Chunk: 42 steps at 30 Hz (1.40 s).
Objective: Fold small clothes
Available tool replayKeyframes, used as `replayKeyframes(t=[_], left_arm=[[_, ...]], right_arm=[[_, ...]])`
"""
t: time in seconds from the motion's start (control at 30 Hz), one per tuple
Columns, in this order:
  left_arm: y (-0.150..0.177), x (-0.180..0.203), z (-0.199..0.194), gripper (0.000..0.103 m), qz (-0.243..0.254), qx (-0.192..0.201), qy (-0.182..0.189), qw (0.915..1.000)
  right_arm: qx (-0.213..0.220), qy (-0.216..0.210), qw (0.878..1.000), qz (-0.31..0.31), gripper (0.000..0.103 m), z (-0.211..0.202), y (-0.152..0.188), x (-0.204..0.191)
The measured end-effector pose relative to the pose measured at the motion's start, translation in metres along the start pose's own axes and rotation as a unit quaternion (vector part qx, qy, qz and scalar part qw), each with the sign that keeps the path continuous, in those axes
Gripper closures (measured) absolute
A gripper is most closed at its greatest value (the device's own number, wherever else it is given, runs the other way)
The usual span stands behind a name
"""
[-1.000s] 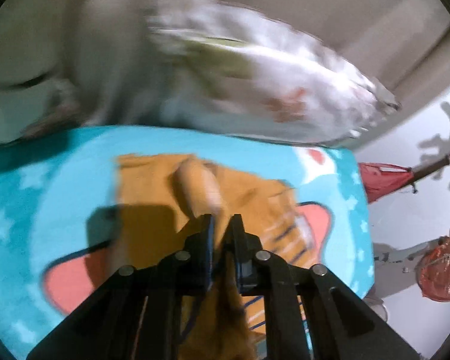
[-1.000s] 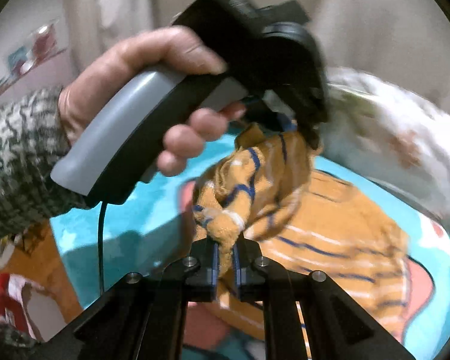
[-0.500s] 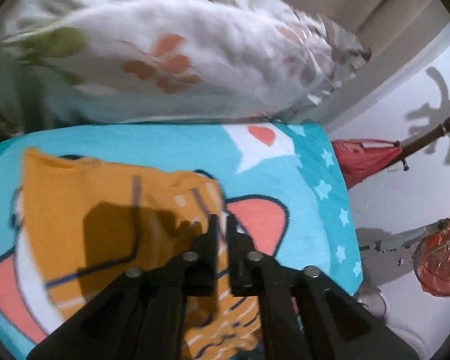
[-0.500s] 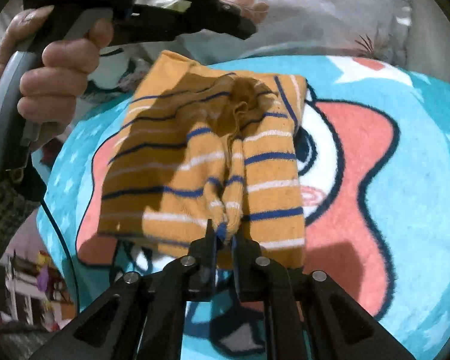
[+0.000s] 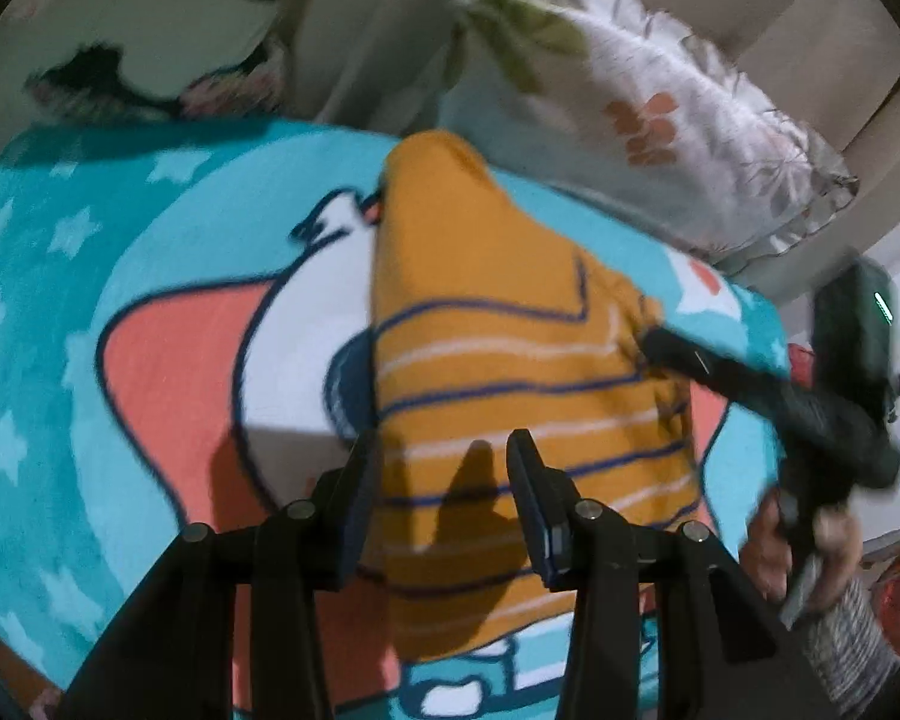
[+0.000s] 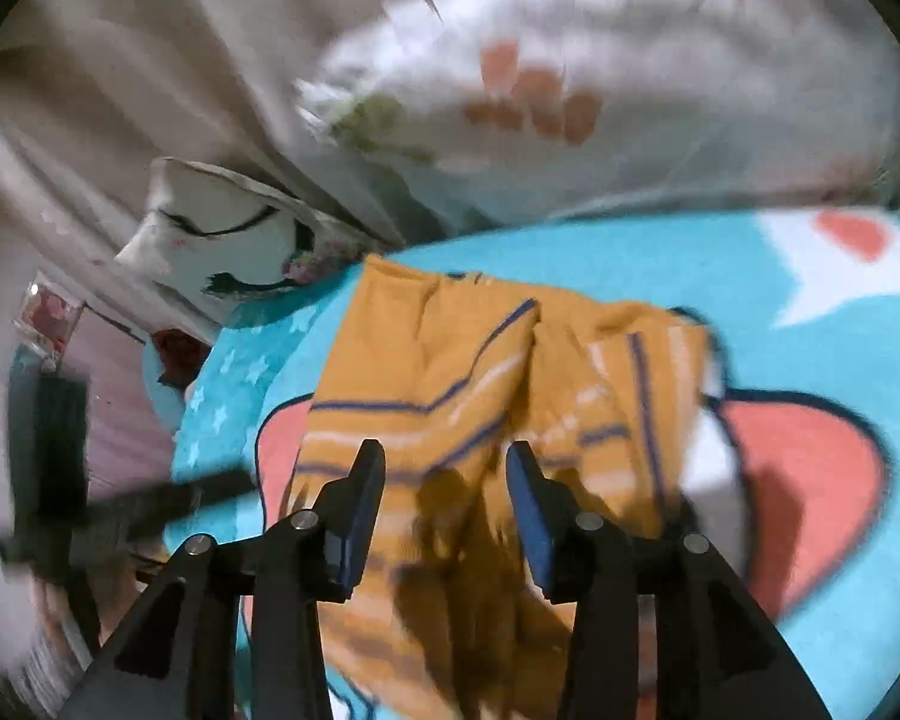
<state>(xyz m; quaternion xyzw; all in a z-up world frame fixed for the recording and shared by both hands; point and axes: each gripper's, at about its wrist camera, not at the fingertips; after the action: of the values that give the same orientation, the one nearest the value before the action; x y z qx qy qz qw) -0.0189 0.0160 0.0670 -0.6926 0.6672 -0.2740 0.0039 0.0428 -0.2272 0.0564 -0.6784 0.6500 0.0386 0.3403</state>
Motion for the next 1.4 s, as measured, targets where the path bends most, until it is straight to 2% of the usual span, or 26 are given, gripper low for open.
replayKeyframes(t=[0.1, 0.13, 0.17, 0.2, 0.27, 0.33, 0.4, 0.47, 0.5, 0.6, 0.7, 0.9, 1.0, 1.1, 1.4], left_arm=[[0.009, -0.008, 0.001, 0.062, -0.011, 0.001, -0.012, 0.9999], [0.010, -0.009, 0.002, 0.062, -0.012, 0.004, -0.021, 0.9997], [0.011, -0.008, 0.002, 0.062, -0.011, 0.007, -0.027, 0.9996], [0.010, -0.008, 0.001, 0.062, -0.009, 0.011, -0.031, 0.9994], [0.008, -0.004, -0.002, 0.062, -0.003, 0.019, -0.033, 0.9993], [0.005, 0.003, -0.001, 0.062, 0.006, 0.023, -0.027, 0.9993], [0.003, 0.011, 0.007, 0.058, 0.016, 0.019, -0.019, 0.9995], [0.004, 0.022, 0.022, 0.058, 0.027, 0.002, -0.015, 0.9995], [0.006, 0.027, 0.031, 0.058, 0.033, -0.008, -0.017, 0.9993], [0.017, 0.043, 0.052, 0.057, 0.059, -0.021, -0.035, 0.9974], [0.022, 0.050, 0.055, 0.056, 0.077, -0.014, -0.053, 0.9956], [0.020, 0.036, 0.056, 0.045, 0.042, -0.022, -0.043, 0.9980], [0.023, 0.030, 0.050, 0.045, 0.025, -0.026, -0.033, 0.9988], [0.027, 0.031, 0.036, 0.045, 0.024, -0.012, -0.031, 0.9992], [0.040, 0.021, 0.008, 0.045, 0.006, 0.010, -0.036, 0.9993]], right_arm=[[-0.038, 0.009, 0.999, 0.020, 0.060, 0.041, -0.012, 0.010], [-0.047, -0.006, 0.998, 0.033, 0.067, 0.047, -0.010, 0.014], [-0.054, -0.027, 0.997, 0.048, 0.079, 0.051, -0.013, 0.015], [-0.050, -0.033, 0.997, 0.053, 0.086, 0.047, -0.014, 0.015], [-0.029, -0.048, 0.997, 0.056, 0.089, 0.026, -0.014, 0.012], [0.004, -0.043, 0.998, 0.044, 0.091, -0.002, -0.016, 0.006], [0.029, -0.022, 0.999, 0.031, 0.093, -0.030, -0.007, 0.002], [0.041, 0.016, 0.999, 0.022, 0.093, -0.041, 0.002, 0.004], [0.042, 0.046, 0.998, 0.018, 0.093, -0.039, 0.007, 0.009], [0.031, 0.097, 0.994, 0.032, 0.094, -0.024, 0.012, 0.029], [0.026, 0.116, 0.992, 0.045, 0.095, -0.013, 0.013, 0.043], [0.021, 0.190, 0.981, -0.012, 0.095, -0.006, 0.007, 0.022], [0.022, 0.222, 0.974, -0.044, 0.095, -0.004, 0.008, 0.012], [0.024, 0.247, 0.966, -0.068, 0.095, -0.004, 0.009, 0.003], [0.036, 0.278, 0.955, -0.098, 0.095, -0.016, 0.015, -0.009]])
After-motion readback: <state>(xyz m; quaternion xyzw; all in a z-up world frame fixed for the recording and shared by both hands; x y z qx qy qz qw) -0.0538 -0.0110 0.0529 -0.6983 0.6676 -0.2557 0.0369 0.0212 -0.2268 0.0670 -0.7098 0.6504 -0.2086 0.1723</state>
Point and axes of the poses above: each gripper's, at about its wrist camera, not at the fingertips, and z roughly the way its jaws point, x to its right, y to its underside, and after that the axes turned 6 degrees about y, right-handed
